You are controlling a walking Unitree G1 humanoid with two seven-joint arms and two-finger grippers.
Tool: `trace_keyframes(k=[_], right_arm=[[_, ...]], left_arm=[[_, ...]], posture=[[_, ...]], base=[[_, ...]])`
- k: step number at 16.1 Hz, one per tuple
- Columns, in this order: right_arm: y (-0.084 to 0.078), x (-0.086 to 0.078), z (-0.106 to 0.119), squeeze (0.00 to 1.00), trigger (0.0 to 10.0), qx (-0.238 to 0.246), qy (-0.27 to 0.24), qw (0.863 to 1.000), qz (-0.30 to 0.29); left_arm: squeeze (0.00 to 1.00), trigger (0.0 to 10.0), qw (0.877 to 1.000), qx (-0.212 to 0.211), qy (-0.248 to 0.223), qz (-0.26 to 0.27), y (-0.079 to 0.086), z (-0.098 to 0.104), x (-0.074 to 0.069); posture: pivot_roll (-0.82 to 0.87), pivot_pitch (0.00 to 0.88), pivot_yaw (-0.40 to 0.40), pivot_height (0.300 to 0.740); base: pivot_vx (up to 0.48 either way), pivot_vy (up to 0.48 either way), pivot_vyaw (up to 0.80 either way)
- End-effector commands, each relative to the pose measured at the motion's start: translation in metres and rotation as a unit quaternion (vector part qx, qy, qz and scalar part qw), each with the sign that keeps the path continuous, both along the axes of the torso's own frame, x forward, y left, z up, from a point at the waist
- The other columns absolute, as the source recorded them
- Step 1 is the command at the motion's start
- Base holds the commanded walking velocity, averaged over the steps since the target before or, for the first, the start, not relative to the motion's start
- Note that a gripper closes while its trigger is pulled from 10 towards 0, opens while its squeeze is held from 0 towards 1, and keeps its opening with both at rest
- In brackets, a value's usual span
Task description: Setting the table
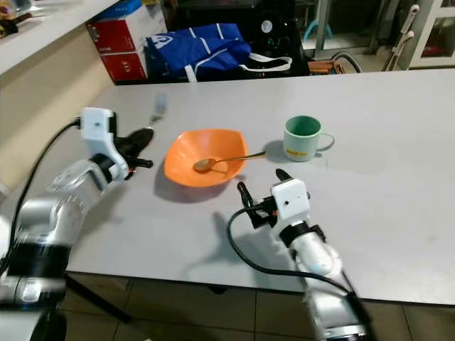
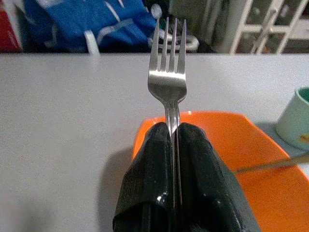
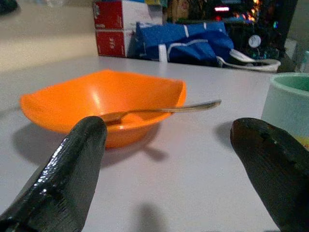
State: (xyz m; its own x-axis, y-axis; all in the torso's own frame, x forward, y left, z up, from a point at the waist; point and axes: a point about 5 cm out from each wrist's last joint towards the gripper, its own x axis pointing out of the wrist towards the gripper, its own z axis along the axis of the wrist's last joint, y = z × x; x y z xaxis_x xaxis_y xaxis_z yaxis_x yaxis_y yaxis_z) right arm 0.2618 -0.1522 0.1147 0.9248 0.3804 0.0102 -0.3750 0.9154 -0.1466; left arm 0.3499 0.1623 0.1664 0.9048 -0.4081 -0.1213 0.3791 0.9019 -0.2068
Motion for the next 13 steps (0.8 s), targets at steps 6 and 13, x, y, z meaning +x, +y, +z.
trace_keyframes(k=[6,13], right_arm=[[-0.039,0.025,0.07,0.0,10.0,0.029,-0.043,0.998,0.019],[-0.012,0.022,0.089,0.0,10.0,0.048,0.007,0.985,0.163]], left_arm=[[0.0,0.0,0.994,-0.007,0.086,-0.064,-0.017,-0.025,0.013],[0.0,0.0,0.989,0.037,0.083,-0.119,-0.027,-0.018,0.024]], posture=[[-0.33,0.0,0.146,0.74],[-0.31,0.0,0.139,0.74]], base=[[0.0,0.0,0.0],[0.0,0.0,0.0]])
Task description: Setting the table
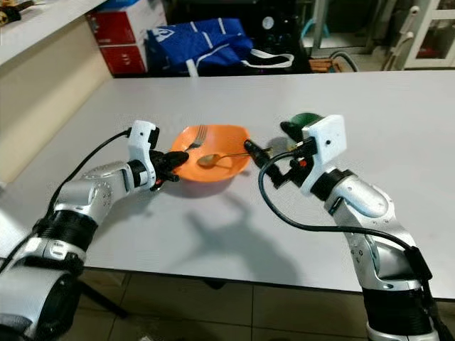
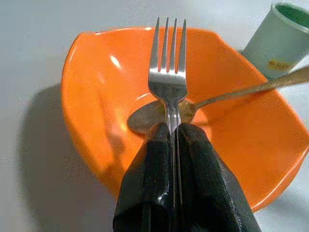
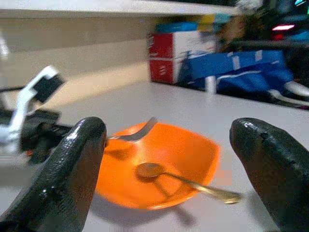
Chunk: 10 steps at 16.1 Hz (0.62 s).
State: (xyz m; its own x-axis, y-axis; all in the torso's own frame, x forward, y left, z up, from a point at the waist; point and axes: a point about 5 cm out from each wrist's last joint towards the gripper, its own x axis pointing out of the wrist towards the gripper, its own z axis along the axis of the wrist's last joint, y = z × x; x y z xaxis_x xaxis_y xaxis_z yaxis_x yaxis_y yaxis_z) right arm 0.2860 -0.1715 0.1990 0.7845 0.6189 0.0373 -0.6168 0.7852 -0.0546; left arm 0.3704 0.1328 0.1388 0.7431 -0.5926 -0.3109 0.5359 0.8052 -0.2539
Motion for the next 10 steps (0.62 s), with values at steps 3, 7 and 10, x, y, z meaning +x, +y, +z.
trace_keyframes(k=[3,7,10], right_arm=[[0.018,-0.008,-0.001,0.0,10.0,-0.004,0.015,0.998,0.058],[0.025,-0.019,-0.017,0.0,10.0,-0.02,0.037,0.996,0.074],[0.024,-0.027,-0.025,0.0,10.0,-0.025,0.055,0.995,0.074]], left_arm=[[0.0,0.0,0.999,0.029,-0.025,-0.027,0.002,0.018,0.01],[0.0,0.0,0.996,0.051,-0.02,-0.069,-0.003,0.024,0.013],[0.0,0.0,0.993,0.066,-0.006,-0.093,-0.009,0.018,0.013]], posture=[[-0.31,0.0,0.137,0.74],[-0.31,0.003,0.141,0.74],[-0.33,0.011,0.147,0.74]], base=[[0.0,0.0,0.0],[0.0,0.0,0.0],[0.0,0.0,0.0]])
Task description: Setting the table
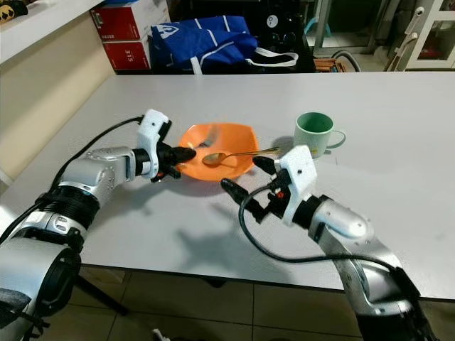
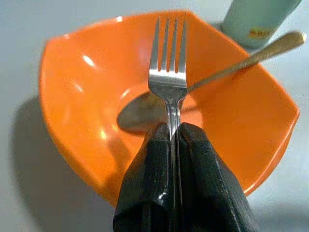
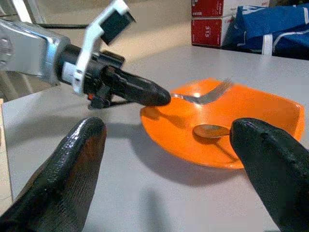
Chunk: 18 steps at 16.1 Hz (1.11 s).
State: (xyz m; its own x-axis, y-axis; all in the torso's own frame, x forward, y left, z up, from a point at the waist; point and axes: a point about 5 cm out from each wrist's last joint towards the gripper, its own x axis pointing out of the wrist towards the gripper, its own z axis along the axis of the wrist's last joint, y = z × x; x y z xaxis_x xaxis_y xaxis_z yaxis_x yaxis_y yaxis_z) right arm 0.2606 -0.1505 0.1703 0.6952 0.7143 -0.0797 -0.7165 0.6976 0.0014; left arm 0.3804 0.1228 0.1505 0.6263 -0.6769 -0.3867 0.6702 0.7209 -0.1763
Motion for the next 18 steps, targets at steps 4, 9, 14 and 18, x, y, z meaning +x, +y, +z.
trace_keyframes(k=[4,9,14,18], right_arm=[[0.005,-0.007,0.0,0.0,10.0,-0.005,0.001,1.0,0.007],[0.007,-0.009,-0.001,0.0,10.0,-0.001,0.006,1.0,0.01],[0.012,-0.014,-0.003,0.0,10.0,0.003,0.011,1.0,0.012],[0.014,-0.017,-0.005,0.0,10.0,0.002,0.012,1.0,0.013]], left_arm=[[0.0,0.0,0.999,0.022,0.009,-0.031,-0.005,0.0,0.0],[0.0,0.0,0.999,0.036,0.01,-0.037,-0.003,-0.001,0.001],[0.0,10.0,0.998,0.069,-0.008,-0.012,0.004,0.001,0.006],[0.0,10.0,0.996,0.084,-0.03,0.006,0.01,0.011,0.013]], posture=[[-0.33,0.023,0.156,0.74],[-0.33,0.031,0.161,0.74],[-0.34,0.037,0.164,0.74],[-0.34,0.035,0.169,0.74]], base=[[0.0,0.0,0.0],[0.0,0.0,0.0],[0.0,0.0,0.0],[0.0,0.0,0.0]])
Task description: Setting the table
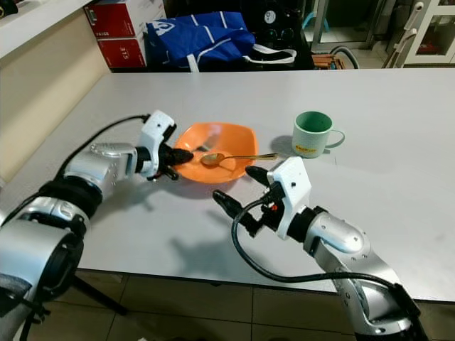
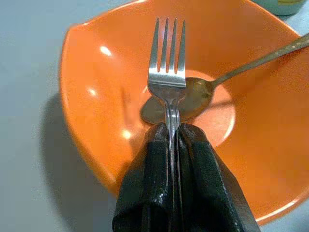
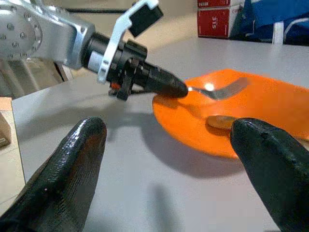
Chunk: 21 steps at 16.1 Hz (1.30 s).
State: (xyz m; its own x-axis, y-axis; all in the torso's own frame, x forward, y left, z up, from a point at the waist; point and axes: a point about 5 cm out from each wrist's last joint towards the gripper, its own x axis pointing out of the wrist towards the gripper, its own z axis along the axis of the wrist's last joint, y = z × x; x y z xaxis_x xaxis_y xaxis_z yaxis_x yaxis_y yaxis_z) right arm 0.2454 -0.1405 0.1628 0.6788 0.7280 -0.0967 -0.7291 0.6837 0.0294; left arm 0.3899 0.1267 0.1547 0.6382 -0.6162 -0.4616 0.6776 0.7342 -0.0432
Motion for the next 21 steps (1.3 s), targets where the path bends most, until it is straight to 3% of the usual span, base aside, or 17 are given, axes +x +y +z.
trace_keyframes(k=[1,10,11,12,13,14,15,21], right_arm=[[0.004,-0.002,0.003,0.0,10.0,-0.002,-0.004,1.0,0.003],[0.006,-0.002,0.003,0.0,10.0,-0.004,-0.01,1.0,0.005],[0.006,-0.003,0.003,0.0,10.0,-0.004,-0.01,1.0,0.006],[0.006,-0.003,0.003,0.0,10.0,-0.005,-0.01,1.0,0.007],[0.006,-0.003,0.003,0.0,10.0,-0.005,-0.01,1.0,0.008],[0.006,-0.003,0.003,0.0,10.0,-0.005,-0.01,1.0,0.008],[0.007,-0.003,0.003,0.0,10.0,-0.005,-0.01,1.0,0.008],[0.009,-0.004,0.002,0.0,10.0,-0.004,-0.008,1.0,0.008]], left_arm=[[0.0,10.0,1.0,0.011,-0.018,0.009,0.006,0.01,0.005],[0.0,10.0,1.0,0.025,0.003,-0.001,0.002,0.004,0.003],[0.44,10.0,1.0,0.026,0.002,0.0,0.002,0.006,0.004],[0.44,10.0,1.0,0.026,0.001,-0.001,0.002,0.006,0.004],[0.79,10.0,1.0,0.028,0.0,0.001,0.002,0.007,0.004],[0.85,10.0,1.0,0.029,-0.001,-0.001,0.002,0.007,0.005],[1.0,10.0,0.999,0.033,-0.002,0.0,0.002,0.007,0.005],[1.0,10.0,0.999,0.034,-0.007,0.001,0.002,0.009,0.006]], posture=[[-0.34,0.033,0.172,0.74],[-0.35,0.022,0.179,0.74],[-0.35,0.021,0.179,0.74],[-0.35,0.021,0.179,0.74],[-0.35,0.021,0.179,0.74],[-0.35,0.021,0.18,0.74],[-0.35,0.022,0.181,0.74],[-0.35,0.024,0.182,0.74]], base=[[0.0,0.0,0.0],[0.0,0.0,0.0],[0.0,0.0,0.0],[0.0,0.0,0.0],[0.0,0.0,0.0],[0.0,0.0,0.0],[0.0,0.0,0.0],[0.0,0.0,0.0]])
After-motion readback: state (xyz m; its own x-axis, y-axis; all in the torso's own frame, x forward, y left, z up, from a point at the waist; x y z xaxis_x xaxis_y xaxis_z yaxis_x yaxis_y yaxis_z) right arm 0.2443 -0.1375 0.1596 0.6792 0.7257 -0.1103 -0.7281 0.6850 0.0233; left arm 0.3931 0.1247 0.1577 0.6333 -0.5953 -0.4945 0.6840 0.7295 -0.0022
